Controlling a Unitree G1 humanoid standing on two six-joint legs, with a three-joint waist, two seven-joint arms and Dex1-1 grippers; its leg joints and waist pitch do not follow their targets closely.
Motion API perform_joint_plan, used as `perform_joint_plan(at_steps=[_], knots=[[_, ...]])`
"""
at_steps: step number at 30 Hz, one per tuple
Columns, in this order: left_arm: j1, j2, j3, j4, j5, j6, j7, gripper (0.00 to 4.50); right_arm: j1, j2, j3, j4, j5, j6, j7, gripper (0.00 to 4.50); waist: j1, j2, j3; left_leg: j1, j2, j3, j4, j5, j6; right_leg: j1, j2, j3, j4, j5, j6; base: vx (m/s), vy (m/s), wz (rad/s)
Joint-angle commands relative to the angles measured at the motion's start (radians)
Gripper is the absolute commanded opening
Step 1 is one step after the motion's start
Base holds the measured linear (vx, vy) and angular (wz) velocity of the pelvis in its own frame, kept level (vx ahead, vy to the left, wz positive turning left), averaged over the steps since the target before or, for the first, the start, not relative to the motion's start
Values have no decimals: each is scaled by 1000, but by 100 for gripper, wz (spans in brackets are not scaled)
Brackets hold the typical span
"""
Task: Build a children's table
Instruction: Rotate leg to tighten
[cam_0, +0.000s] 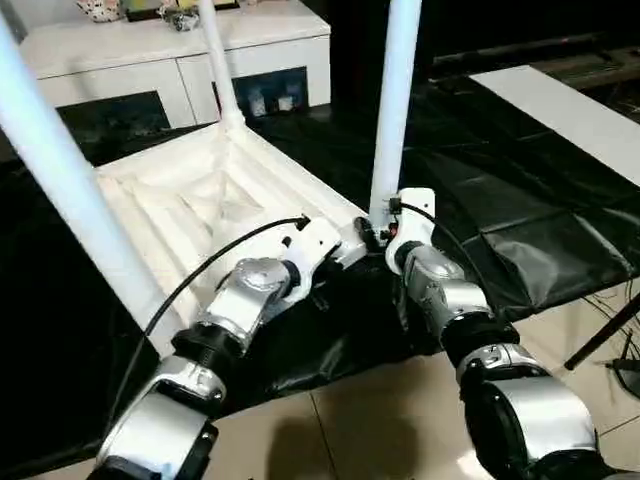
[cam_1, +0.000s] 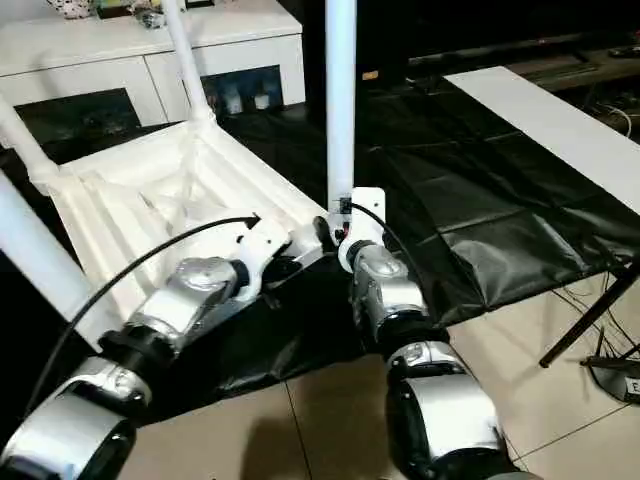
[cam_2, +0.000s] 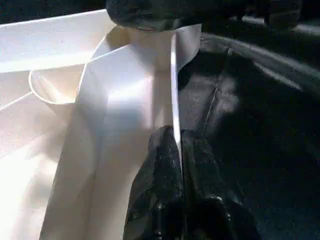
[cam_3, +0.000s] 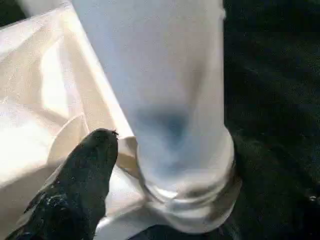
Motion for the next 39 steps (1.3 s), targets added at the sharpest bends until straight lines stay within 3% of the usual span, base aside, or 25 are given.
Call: perform_joint_plan(at_steps=[1,2,3,4,6,7,8,11,14,18,19,21,23,27,28,31,32,39], knots=[[32,33,-5,-19,-2,-31,-42,0,17,-29,42,-47,-32,13,91,412,6,-15,-73,8,16,2,-69,-231,80,54,-12,13,-50,-136,-239,51,-2,4],[46,48,-9,-37,-7,-37,-70,0,39,-65,77,-82,-50,11,178,412,10,-14,-74,13,14,5,-65,-211,95,52,-9,13,-46,-105,-251,51,-2,4],[54,58,-11,-48,-10,-37,-85,0,55,-88,96,-107,-55,7,234,412,13,-13,-77,8,15,5,-62,-173,110,59,-10,12,-40,-62,-256,0,0,0],[61,68,-14,-56,-12,-42,-102,0,70,-110,113,-131,-58,5,288,412,13,-14,-77,7,15,6,-59,-145,125,57,-9,12,-37,-33,-267,0,0,0],[73,93,-22,-74,-19,-58,-151,0,101,-159,152,-182,-65,-10,405,412,19,-14,-76,6,17,7,-57,-151,138,59,-10,11,-37,-36,-271,0,0,0],[87,114,-28,-97,-34,-78,-206,0,128,-201,179,-231,-60,-23,497,412,20,-10,-76,7,17,6,-58,-157,137,59,-11,10,-37,-46,-274,0,0,0],[97,128,-32,-114,-45,-90,-244,0,147,-229,196,-263,-55,-33,557,412,22,-13,-74,6,19,7,-59,-176,137,60,-10,11,-40,-69,-270,0,0,0],[142,183,-43,-217,-101,-83,-396,0,189,-314,241,-350,-29,-65,740,412,29,-10,-69,11,26,6,-67,-252,108,57,-12,13,-47,-163,-256,0,0,0],[153,202,-47,-243,-105,-77,-427,0,189,-328,243,-362,-16,-60,784,412,25,-6,-66,15,27,6,-73,-292,84,49,-7,17,-49,-195,-257,0,0,0],[161,213,-48,-258,-106,-76,-443,0,173,-328,248,-341,-32,-71,810,412,27,-10,-67,17,27,7,-74,-289,70,47,-9,20,-48,-187,-258,0,0,0],[162,213,-48,-258,-105,-76,-442,0,172,-326,250,-339,-34,-69,813,412,28,-15,-68,16,26,7,-73,-279,72,48,-8,20,-47,-178,-258,0,0,0],[162,212,-48,-258,-104,-76,-441,0,172,-325,253,-342,-32,-60,822,412,30,-12,-70,14,25,7,-70,-244,82,50,-9,20,-43,-148,-260,0,0,0],[166,212,-48,-266,-108,-72,-441,0,175,-327,261,-352,-24,-42,847,412,31,-16,-71,12,24,8,-66,-220,96,52,-9,19,-40,-127,-265,0,0,0],[173,216,-44,-282,-108,-61,-448,0,179,-331,268,-356,-25,-33,875,412,33,-14,-70,11,25,8,-66,-216,101,51,-11,19,-42,-145,-262,0,0,0],[173,216,-44,-282,-108,-61,-448,0,179,-331,268,-356,-25,-33,875,385,33,-14,-70,12,25,8,-66,-216,100,51,-10,19,-42,-146,-262,0,0,0],[176,220,-40,-287,-106,-57,-451,0,179,-330,265,-355,-24,-30,883,385,33,-12,-71,12,25,7,-66,-208,98,51,-9,19,-40,-133,-263,0,0,0],[178,222,-39,-289,-105,-56,-454,0,179,-329,259,-355,-17,-22,887,349,33,-11,-71,13,24,8,-65,-211,99,51,-9,19,-40,-133,-265,0,0,0],[184,227,-42,-295,-105,-50,-462,0,197,-321,247,-370,5,3,891,301,33,-8,-73,13,24,7,-64,-207,96,54,-8,18,-38,-111,-271,0,0,0]])
